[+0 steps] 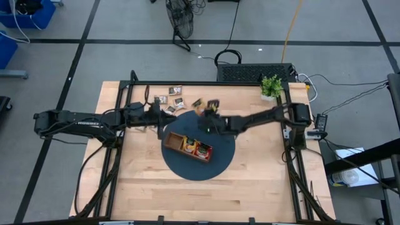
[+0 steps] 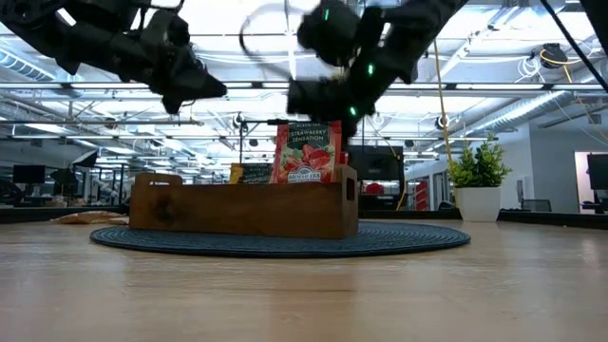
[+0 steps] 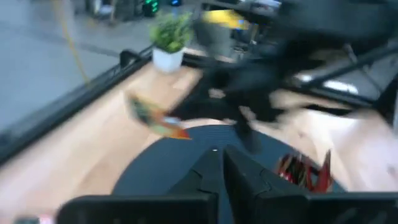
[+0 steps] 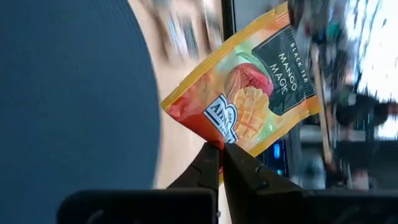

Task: Pick & Place Tea
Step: Put the yellow tea bag into the middle section of the wooden organizer

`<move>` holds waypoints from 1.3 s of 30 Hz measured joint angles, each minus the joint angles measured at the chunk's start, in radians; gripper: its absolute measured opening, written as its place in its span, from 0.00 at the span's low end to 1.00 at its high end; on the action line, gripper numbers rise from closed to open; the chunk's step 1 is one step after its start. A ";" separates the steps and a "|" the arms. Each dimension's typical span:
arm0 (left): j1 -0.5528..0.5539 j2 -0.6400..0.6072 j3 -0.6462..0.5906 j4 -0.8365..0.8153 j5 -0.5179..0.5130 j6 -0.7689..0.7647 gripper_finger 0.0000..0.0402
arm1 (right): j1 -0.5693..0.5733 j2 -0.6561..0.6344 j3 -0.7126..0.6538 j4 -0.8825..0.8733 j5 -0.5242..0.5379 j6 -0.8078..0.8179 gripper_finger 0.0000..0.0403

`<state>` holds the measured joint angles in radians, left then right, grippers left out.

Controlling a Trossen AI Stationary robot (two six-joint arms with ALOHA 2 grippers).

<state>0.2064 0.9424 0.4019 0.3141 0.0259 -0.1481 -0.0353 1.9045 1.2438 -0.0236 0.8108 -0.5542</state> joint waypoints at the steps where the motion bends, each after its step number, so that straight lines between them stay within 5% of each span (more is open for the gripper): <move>1: 0.007 0.000 0.000 -0.005 0.003 -0.041 0.08 | 0.022 0.000 0.000 0.039 -0.002 -0.021 0.00; 12: 0.030 0.056 0.000 0.059 0.056 -0.361 0.63 | 0.121 0.000 0.001 0.196 -0.055 -0.058 0.00; 19: 0.030 0.210 0.000 0.230 0.053 -0.407 0.78 | 0.135 0.000 0.001 0.223 -0.052 -0.065 0.00; 31: 0.052 0.291 0.000 0.345 0.051 -0.424 0.60 | 0.135 0.000 0.001 0.229 -0.052 -0.079 0.00; 35: 0.061 0.292 0.000 0.344 0.054 -0.424 0.43 | 0.135 0.000 0.001 0.229 -0.052 -0.079 0.00; 39: 0.062 0.299 0.000 0.349 0.089 -0.398 0.15 | 0.135 0.000 0.001 0.228 -0.054 -0.079 0.00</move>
<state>0.2680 1.2418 0.4019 0.6627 0.1153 -0.5457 0.0998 1.9045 1.2449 0.2048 0.7572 -0.6331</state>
